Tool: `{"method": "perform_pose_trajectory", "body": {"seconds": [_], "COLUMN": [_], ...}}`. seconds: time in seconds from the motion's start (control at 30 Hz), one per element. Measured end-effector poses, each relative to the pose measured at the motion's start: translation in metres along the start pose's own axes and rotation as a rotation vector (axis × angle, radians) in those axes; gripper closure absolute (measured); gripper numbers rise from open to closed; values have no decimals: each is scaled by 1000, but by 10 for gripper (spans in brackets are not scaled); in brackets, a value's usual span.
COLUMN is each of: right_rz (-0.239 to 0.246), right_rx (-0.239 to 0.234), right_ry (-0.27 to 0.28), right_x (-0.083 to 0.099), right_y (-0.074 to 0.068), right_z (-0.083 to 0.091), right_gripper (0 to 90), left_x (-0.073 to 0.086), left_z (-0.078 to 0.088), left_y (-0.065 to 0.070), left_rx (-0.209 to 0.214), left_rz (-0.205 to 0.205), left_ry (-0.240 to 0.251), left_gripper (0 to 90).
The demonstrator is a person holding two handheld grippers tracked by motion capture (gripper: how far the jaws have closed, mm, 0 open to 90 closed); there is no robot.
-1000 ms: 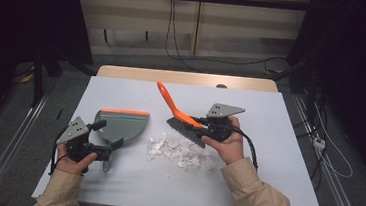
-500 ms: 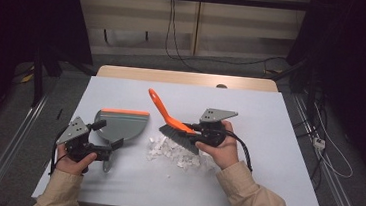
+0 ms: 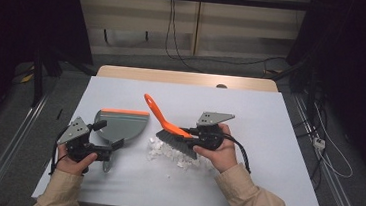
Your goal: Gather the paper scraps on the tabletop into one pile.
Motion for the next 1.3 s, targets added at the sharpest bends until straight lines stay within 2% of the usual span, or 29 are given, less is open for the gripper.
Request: {"method": "perform_pose_trajectory", "body": {"seconds": [0.27, 0.43, 0.73, 1.3], "right_rz": [36, 43, 59, 107], "right_rx": [-39, -60, -66, -130], "right_ry": [-42, -47, -71, -131], "right_x": [12, 17, 27, 47], "right_y": [-21, -30, -35, -59], "right_z": [-3, -3, -4, -10], "right_gripper": [712, 712, 712, 712], "left_x": [0, 0, 1, 2], "left_z": [1, 1, 0, -1], "left_y": [-1, -1, -1, -2], "left_rx": [-2, -3, -3, -4], "left_rz": [3, 5, 2, 2], "left_ry": [-1, -1, -6, -8], "left_gripper": [45, 45, 45, 45]}}
Point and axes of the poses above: each handheld gripper's, and its own axes: z roughly backward along the jaws, x roughly out of its underside, y roughly to its right, the point moved 8 cm from there along -z, roughly forward along the jaws, and after that the axes turned 5 degrees about -z, right-handed, at the moved point
